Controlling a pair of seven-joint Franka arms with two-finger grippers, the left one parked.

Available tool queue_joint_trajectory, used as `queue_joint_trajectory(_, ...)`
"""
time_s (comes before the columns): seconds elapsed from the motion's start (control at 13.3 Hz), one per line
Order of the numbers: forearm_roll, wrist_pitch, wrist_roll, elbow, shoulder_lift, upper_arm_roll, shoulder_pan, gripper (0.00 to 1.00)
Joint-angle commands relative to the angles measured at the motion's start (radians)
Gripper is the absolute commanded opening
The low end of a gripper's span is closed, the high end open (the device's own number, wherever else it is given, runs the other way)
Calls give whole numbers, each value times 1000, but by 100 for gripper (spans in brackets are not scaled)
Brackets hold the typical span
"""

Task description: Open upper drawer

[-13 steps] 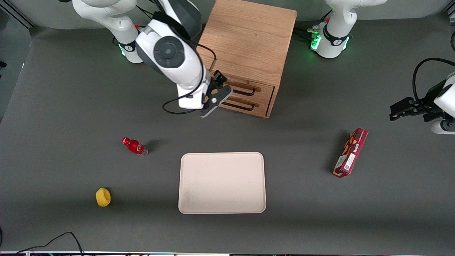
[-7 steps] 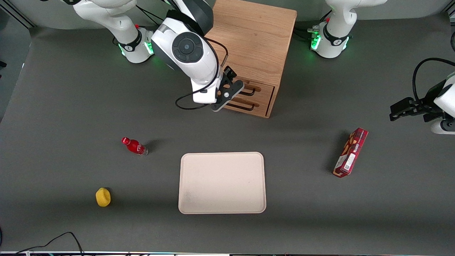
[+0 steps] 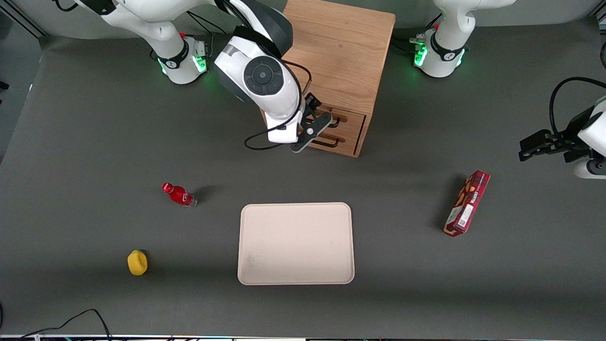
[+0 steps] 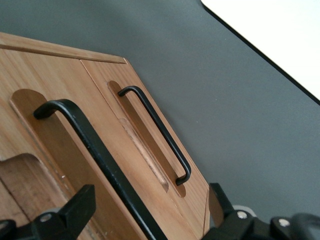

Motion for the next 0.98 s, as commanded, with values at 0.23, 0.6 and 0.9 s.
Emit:
queue_joint_trajectory(0.23,-24,-9,-113,13,23,-1,-3,100)
queue_joint_trajectory(0.6,-22,-12,-204,-8,21,-1,-14,100)
queue_joint_trajectory(0.9,-22,-15,-236,-14,21,-1,-18,100)
